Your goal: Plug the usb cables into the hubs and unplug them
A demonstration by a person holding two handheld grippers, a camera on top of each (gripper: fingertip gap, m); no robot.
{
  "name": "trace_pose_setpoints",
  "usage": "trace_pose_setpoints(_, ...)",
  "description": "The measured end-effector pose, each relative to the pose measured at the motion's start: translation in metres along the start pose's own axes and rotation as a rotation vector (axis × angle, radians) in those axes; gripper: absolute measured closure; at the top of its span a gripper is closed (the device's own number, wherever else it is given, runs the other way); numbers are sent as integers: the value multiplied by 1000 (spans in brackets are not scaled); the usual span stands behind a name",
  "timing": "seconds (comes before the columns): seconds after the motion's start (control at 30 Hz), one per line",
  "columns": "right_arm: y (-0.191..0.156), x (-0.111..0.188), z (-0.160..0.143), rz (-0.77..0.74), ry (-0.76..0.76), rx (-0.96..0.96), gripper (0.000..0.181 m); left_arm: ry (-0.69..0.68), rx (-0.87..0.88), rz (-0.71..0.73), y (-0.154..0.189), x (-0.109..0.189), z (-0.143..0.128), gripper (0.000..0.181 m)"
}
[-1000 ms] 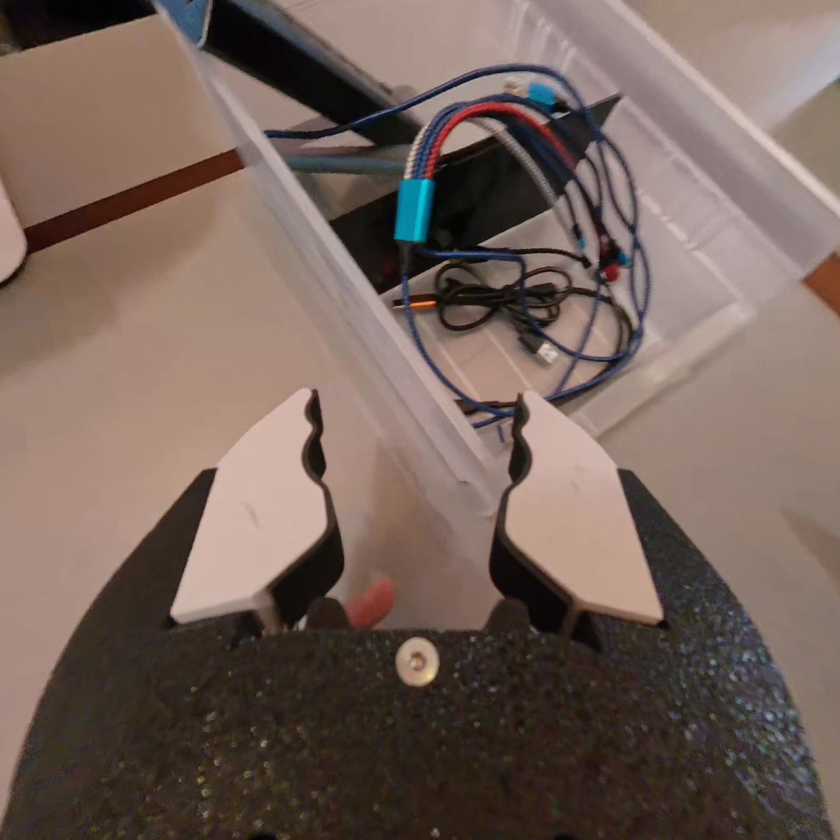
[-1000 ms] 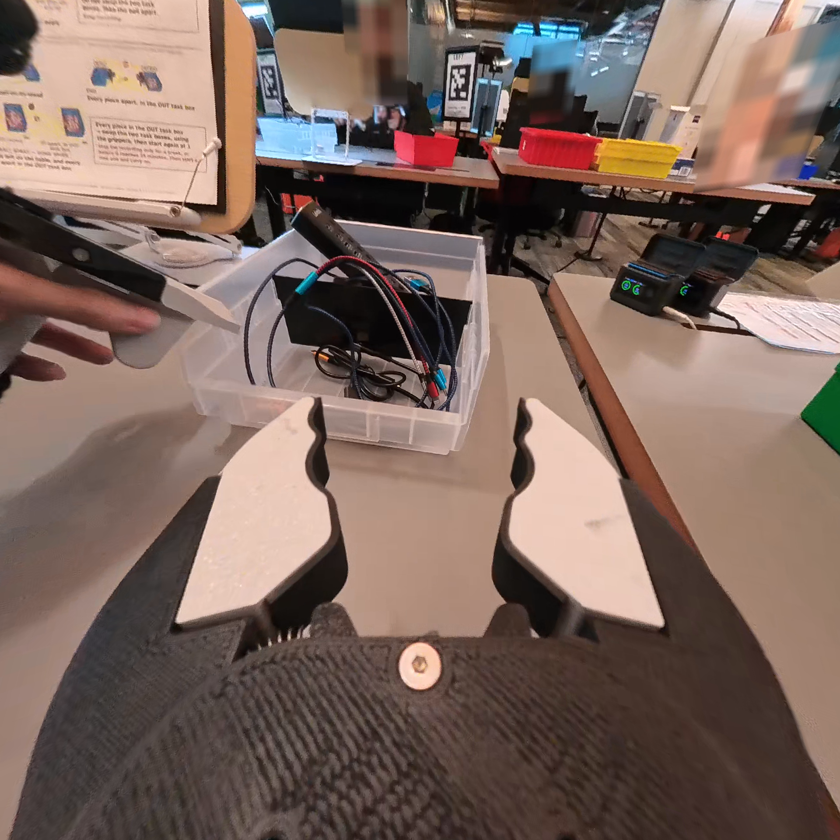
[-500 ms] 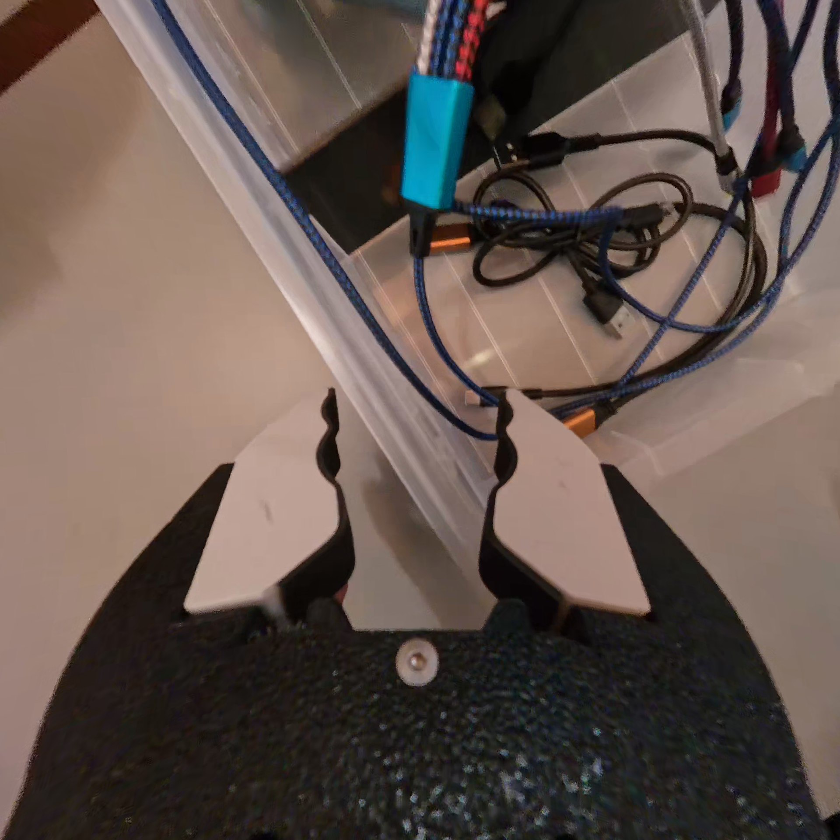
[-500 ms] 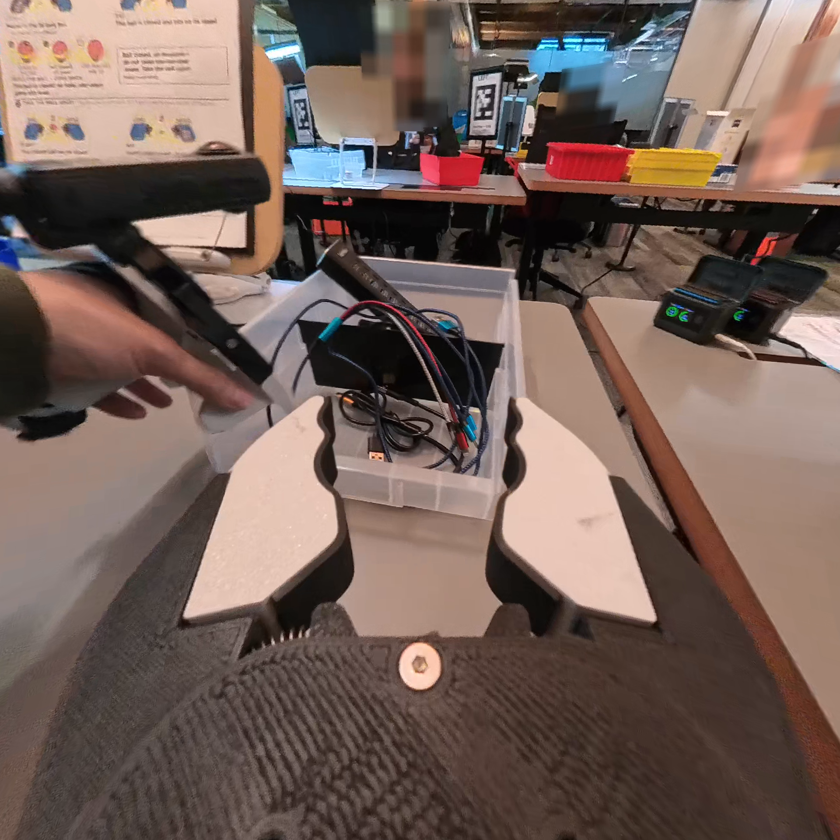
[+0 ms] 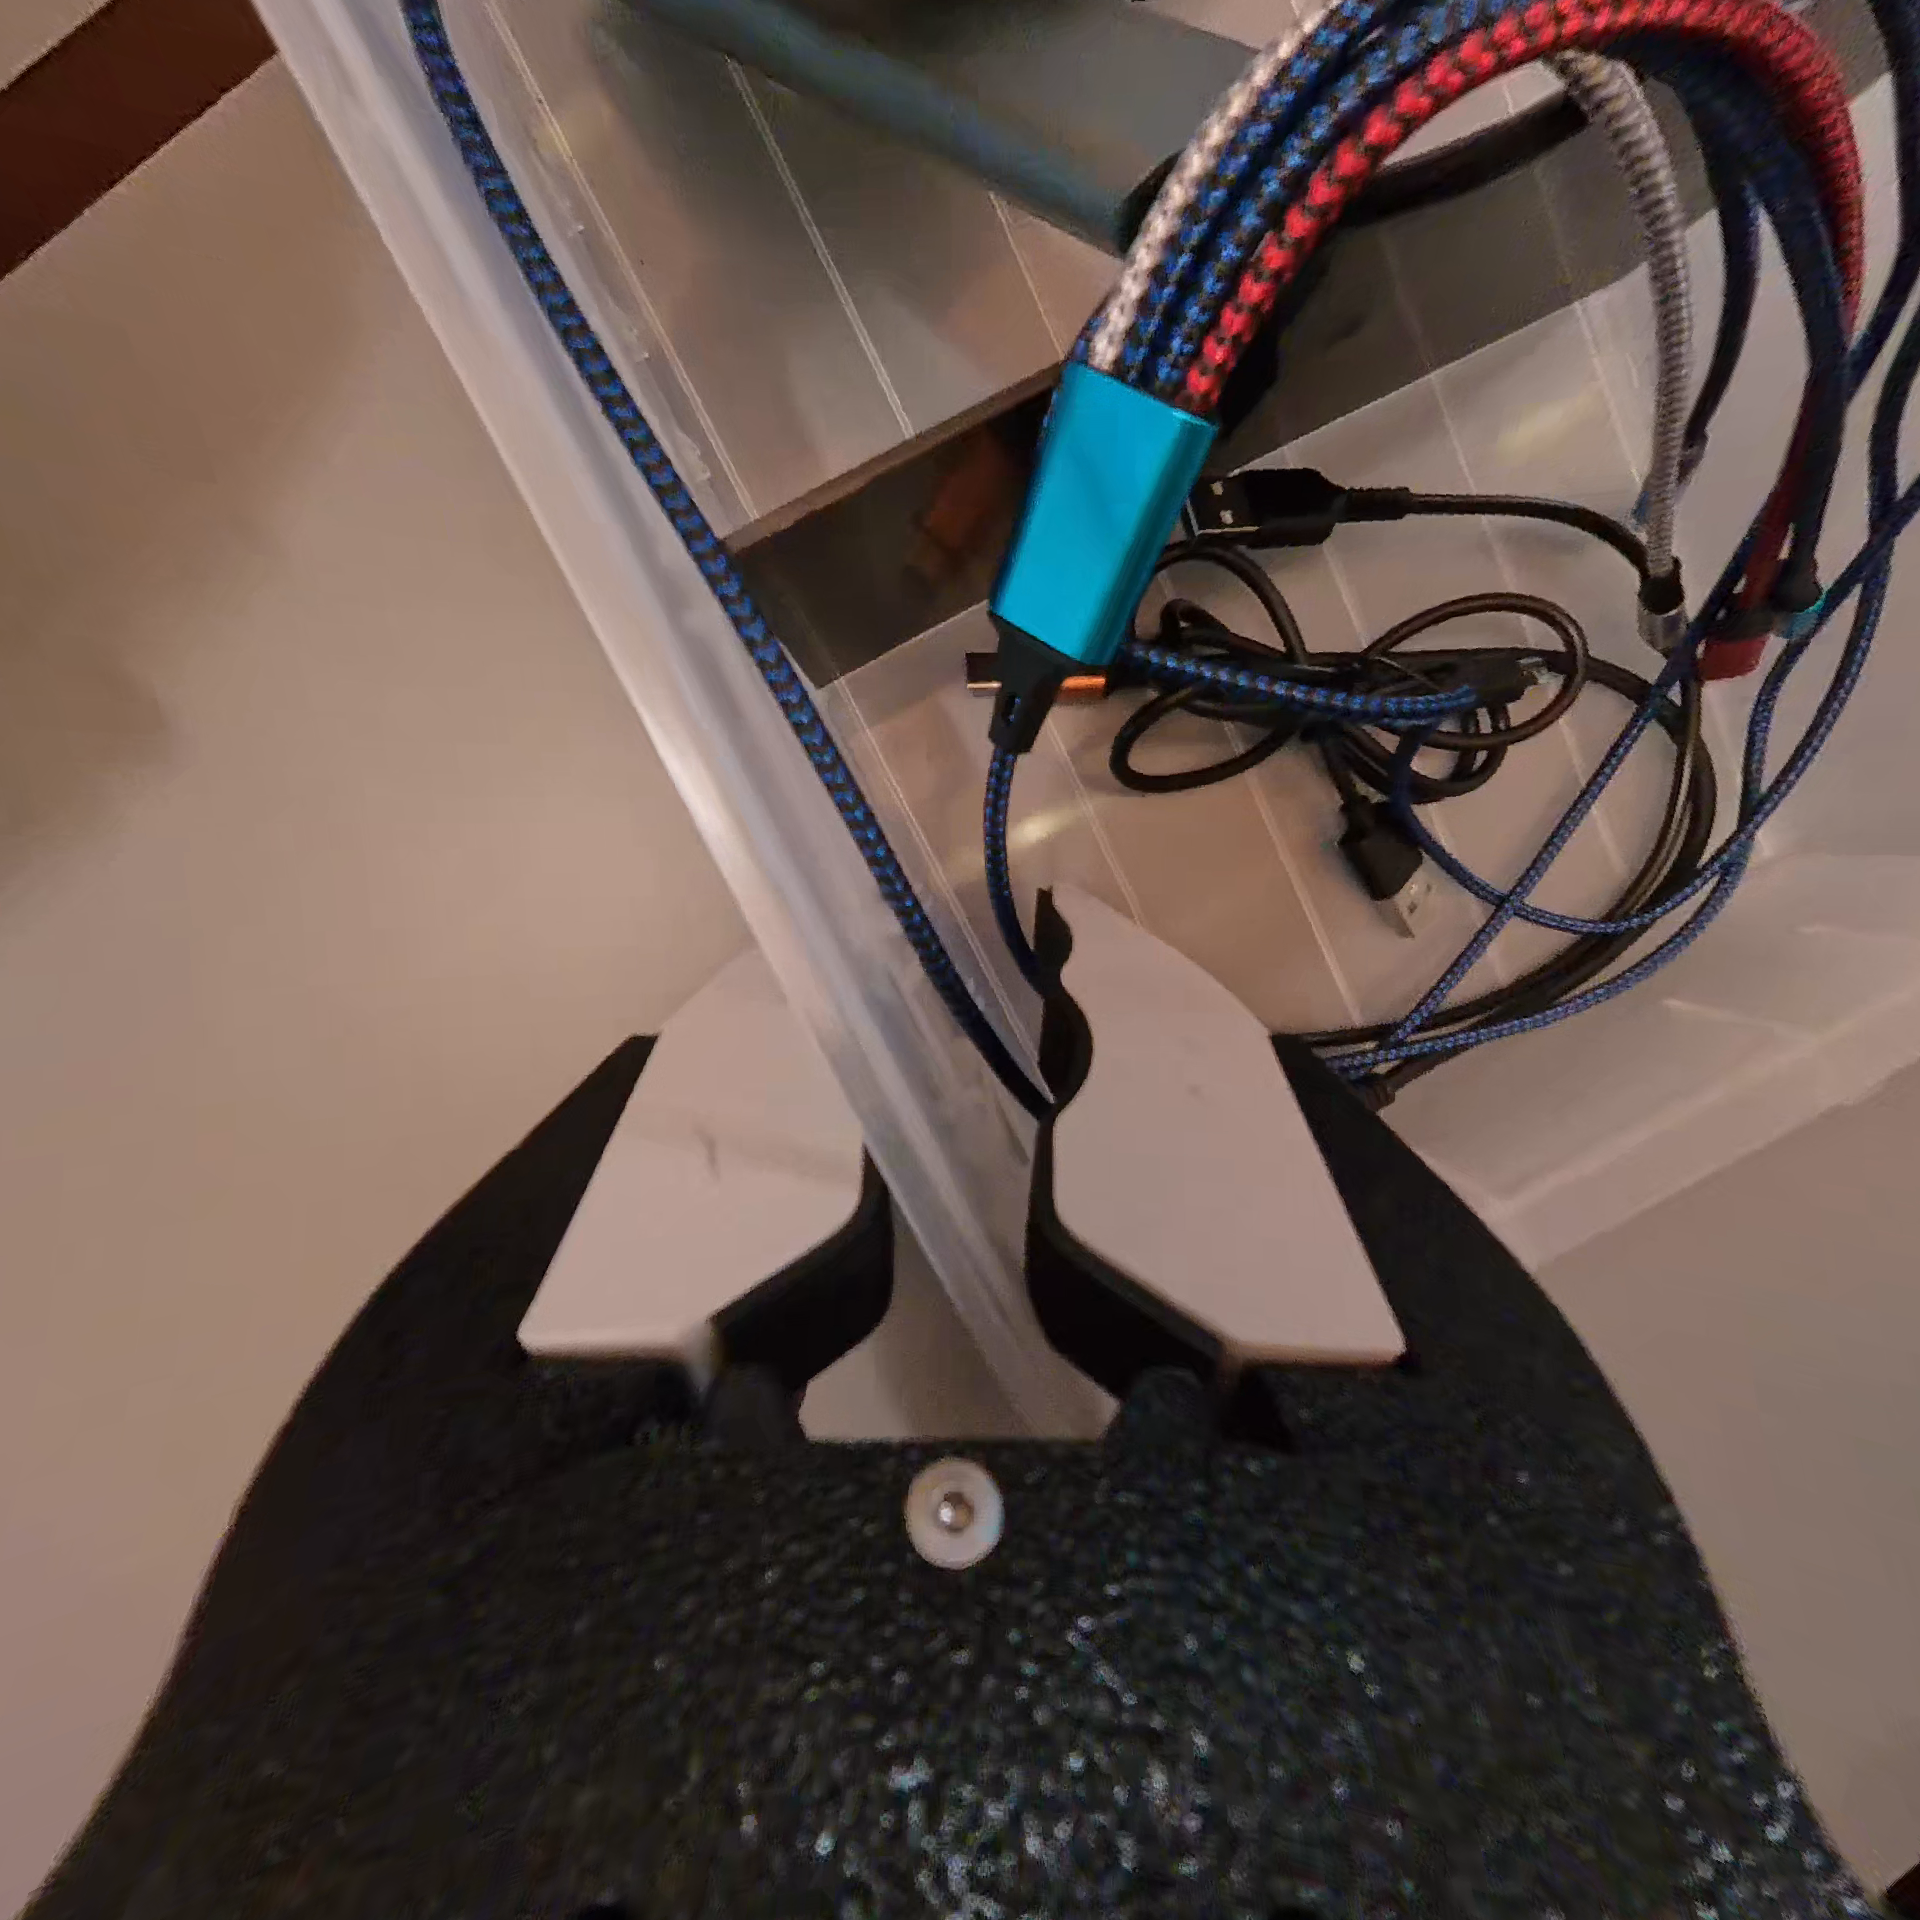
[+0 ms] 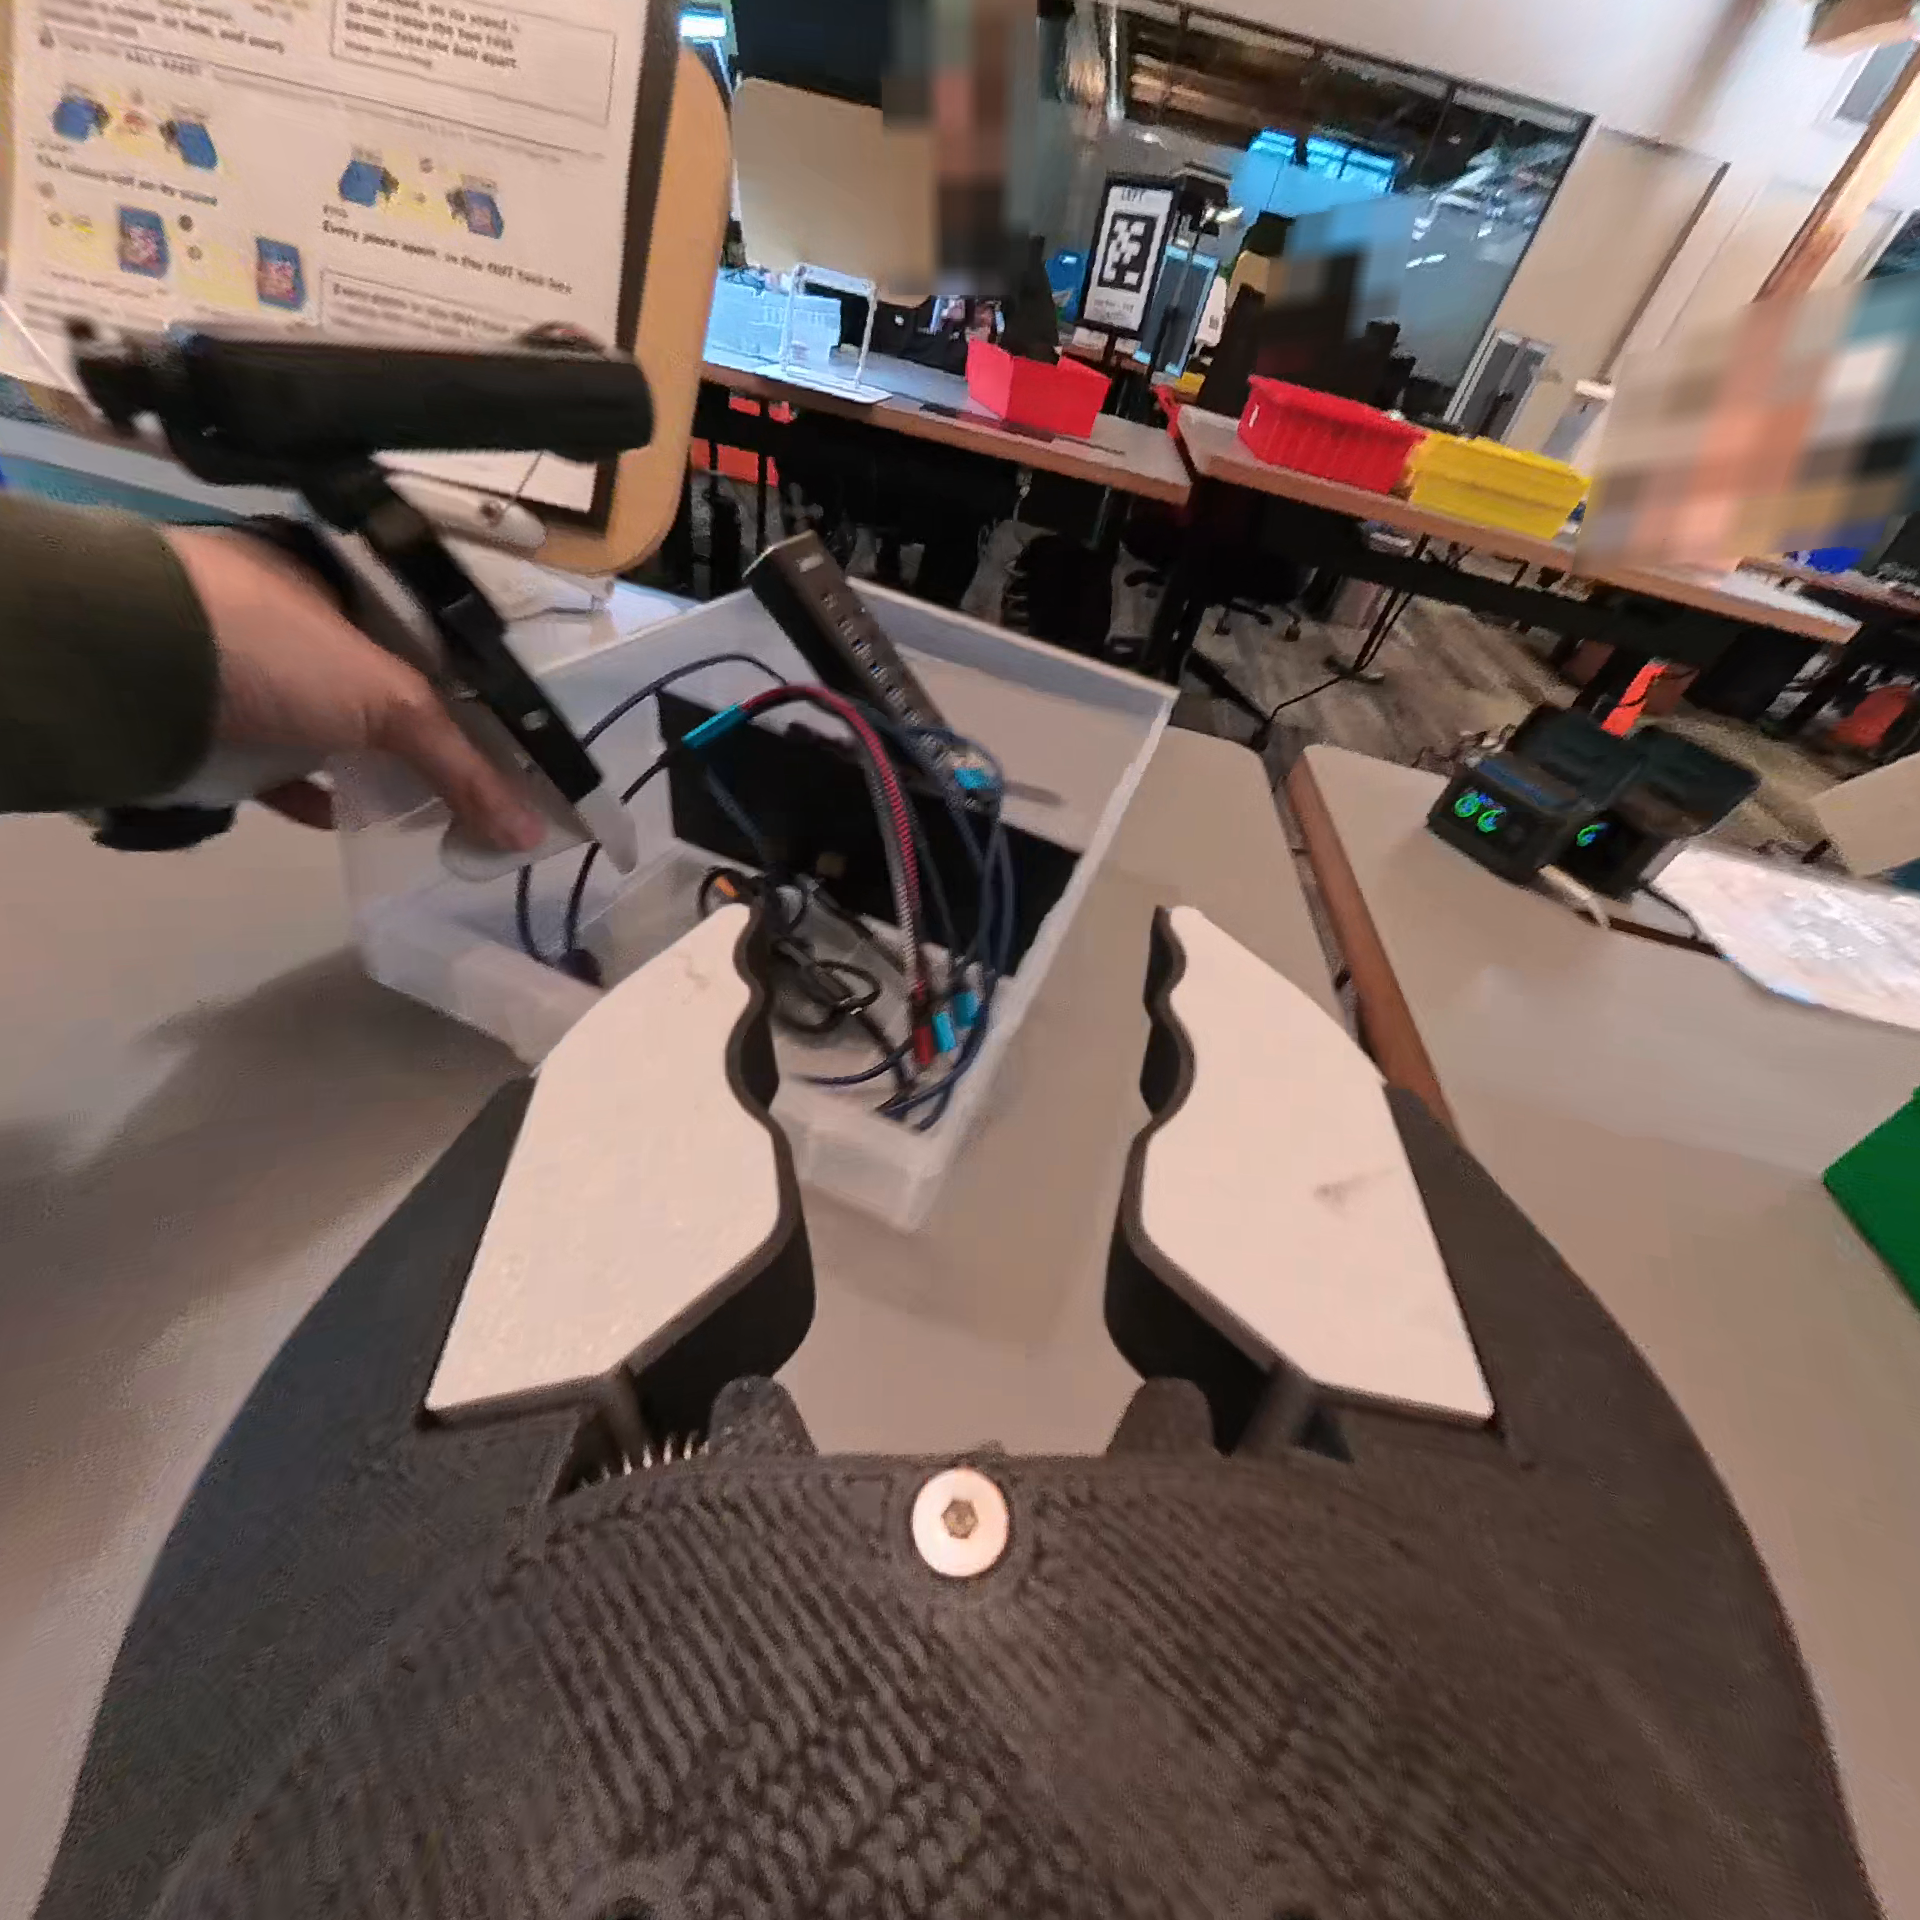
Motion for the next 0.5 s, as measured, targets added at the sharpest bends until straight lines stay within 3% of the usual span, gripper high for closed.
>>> trace_pose_setpoints(0.03,-1,2,7,-9,11,9,112,3,-12,-15,-2,4,-8,157)
trace_pose_setpoints(0.13,-13,10,21,26,49,21,112,-27,-53,-15,0,29,-55,158)
trace_pose_setpoints(0.23,-43,12,30,154,49,9,111,-33,-127,-53,-2,64,-124,159)
trace_pose_setpoints(0.4,-134,12,43,427,50,16,105,-31,-211,-95,-3,138,-268,159)
trace_pose_setpoints(0.5,-204,-20,49,521,45,-100,107,-43,-209,-93,-9,183,-355,160)
Point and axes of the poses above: each gripper's, where its closed fingertips meet, x back along the fingers, z out of its top, y = z × x across the jaws, the point moved 9 cm from there along x, back along the fingers, and after that the axes turned 10 degrees about -x, right-handed, at the moved point
